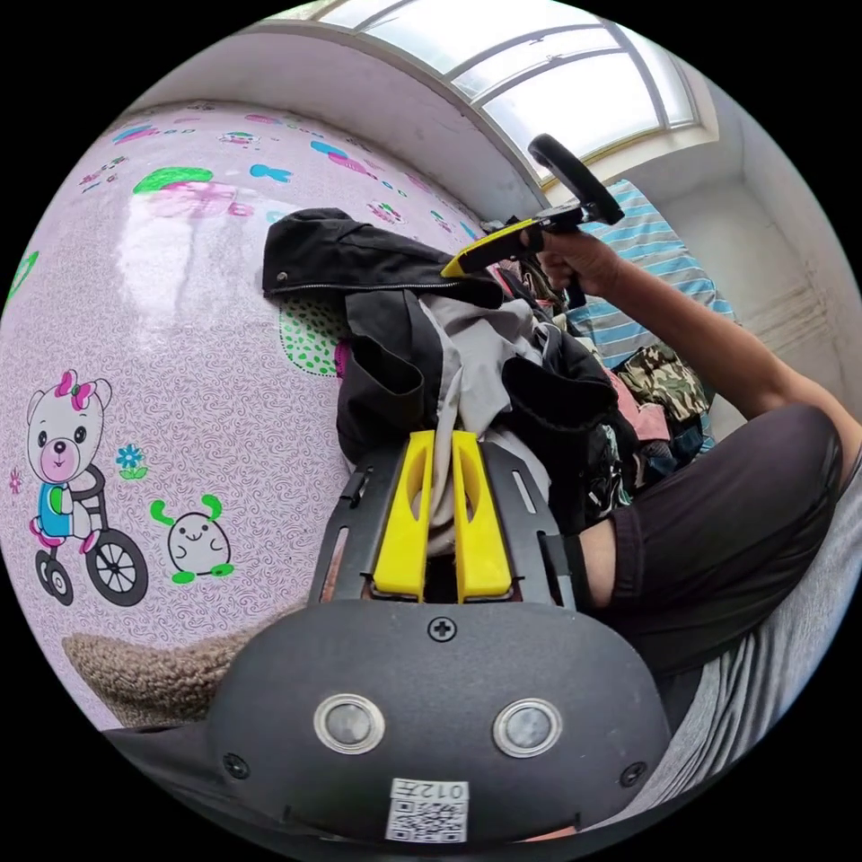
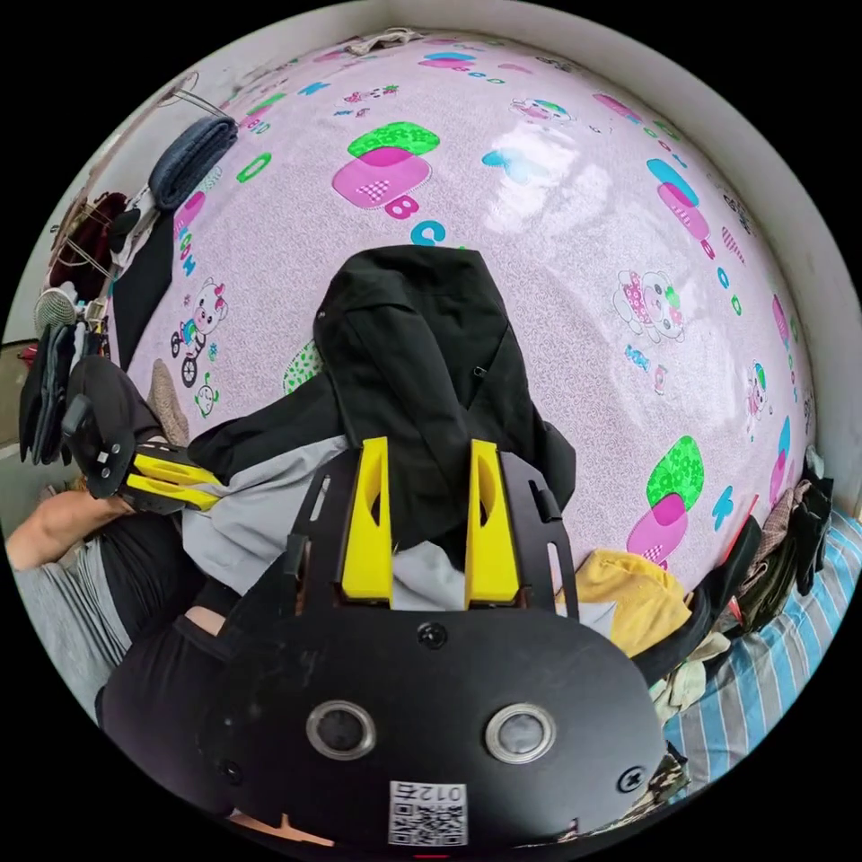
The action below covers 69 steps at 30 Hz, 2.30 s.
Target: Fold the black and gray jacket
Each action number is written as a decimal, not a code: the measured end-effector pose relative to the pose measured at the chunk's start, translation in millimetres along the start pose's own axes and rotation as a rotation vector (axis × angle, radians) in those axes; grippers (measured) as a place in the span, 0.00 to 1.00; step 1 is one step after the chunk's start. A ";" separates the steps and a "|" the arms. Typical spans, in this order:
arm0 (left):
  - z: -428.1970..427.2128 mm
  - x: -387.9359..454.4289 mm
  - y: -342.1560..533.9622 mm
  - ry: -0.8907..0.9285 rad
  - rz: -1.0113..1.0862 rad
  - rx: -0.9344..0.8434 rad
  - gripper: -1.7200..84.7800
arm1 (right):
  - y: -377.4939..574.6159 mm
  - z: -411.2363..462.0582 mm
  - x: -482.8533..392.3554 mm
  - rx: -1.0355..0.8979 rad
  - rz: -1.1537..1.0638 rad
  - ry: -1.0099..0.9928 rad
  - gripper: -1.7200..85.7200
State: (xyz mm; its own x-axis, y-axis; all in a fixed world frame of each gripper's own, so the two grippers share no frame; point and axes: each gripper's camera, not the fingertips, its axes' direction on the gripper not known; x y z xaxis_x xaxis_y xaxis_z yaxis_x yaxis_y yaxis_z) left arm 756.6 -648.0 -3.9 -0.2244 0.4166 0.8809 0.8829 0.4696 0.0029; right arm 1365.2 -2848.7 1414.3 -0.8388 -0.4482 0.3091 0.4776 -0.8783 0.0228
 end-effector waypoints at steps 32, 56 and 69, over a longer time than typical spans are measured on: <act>-327.7 18.8 -189.4 0.141 0.039 0.654 0.03 | 312.2 -328.5 -41.6 1.645 0.239 -0.851 0.01; -262.8 -70.0 -73.0 -0.152 -0.078 0.049 0.03 | 478.6 -38.3 37.4 0.823 1.004 -0.528 0.01; -307.2 -125.9 -71.7 -0.083 -0.308 0.155 0.06 | 414.7 -81.8 121.5 0.460 0.965 -0.212 0.09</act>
State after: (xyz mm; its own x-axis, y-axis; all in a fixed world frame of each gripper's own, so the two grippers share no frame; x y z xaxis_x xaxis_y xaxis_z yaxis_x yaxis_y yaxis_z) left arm 848.3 -973.2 30.3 -0.5088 0.2958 0.8085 0.6967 0.6932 0.1849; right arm 1439.9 -3281.0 1383.5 -0.0172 -0.8385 0.5447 0.9997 -0.0058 0.0226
